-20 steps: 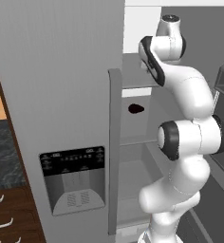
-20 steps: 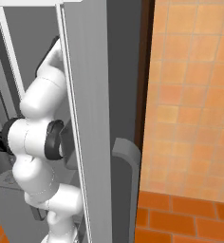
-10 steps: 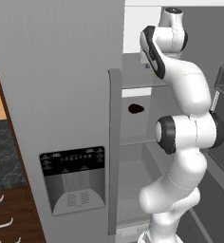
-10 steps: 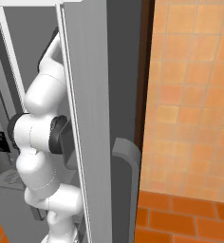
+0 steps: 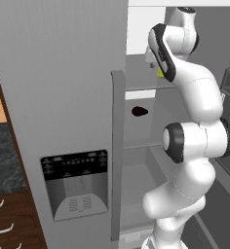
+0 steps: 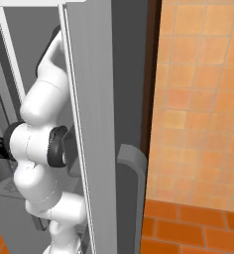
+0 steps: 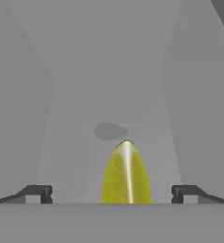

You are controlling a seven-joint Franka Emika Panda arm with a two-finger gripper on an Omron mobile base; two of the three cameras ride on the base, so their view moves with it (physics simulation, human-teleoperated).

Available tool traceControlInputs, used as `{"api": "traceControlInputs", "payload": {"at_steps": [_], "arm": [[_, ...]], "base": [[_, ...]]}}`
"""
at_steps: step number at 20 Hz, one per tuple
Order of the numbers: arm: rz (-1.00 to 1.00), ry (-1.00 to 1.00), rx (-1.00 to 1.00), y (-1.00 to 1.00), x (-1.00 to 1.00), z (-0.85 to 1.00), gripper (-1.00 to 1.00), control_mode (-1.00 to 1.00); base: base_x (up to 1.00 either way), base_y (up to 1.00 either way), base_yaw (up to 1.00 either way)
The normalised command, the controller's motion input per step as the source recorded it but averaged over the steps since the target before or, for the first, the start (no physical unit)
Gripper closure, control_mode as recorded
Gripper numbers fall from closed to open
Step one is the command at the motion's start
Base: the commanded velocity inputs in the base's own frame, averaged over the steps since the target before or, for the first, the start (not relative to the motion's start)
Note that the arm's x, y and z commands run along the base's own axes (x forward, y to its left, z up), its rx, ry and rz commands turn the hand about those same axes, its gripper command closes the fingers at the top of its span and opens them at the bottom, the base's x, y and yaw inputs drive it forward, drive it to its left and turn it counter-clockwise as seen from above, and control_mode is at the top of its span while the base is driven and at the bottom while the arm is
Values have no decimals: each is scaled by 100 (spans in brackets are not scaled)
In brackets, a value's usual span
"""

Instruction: Grab a lemon wedge from the fridge and one ice cube from the ice bowl, and put them in the glass of lemonade.

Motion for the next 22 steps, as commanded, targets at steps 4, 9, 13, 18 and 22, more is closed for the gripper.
{"api": "traceControlInputs", "payload": {"at_steps": [4, 9, 13, 18, 22], "arm": [[0, -13, 2, 0, -37, -24, -100, -100], [0, 0, 0, 0, -7, -7, -100, -100], [0, 8, 0, 0, 25, -8, -100, -100], [0, 14, 0, 0, 12, -20, -100, -100], [0, 8, 0, 0, 0, -16, -100, -100]], "base": [[0, 0, 0], [0, 0, 0], [0, 0, 0], [0, 0, 0], [0, 0, 0]]}}
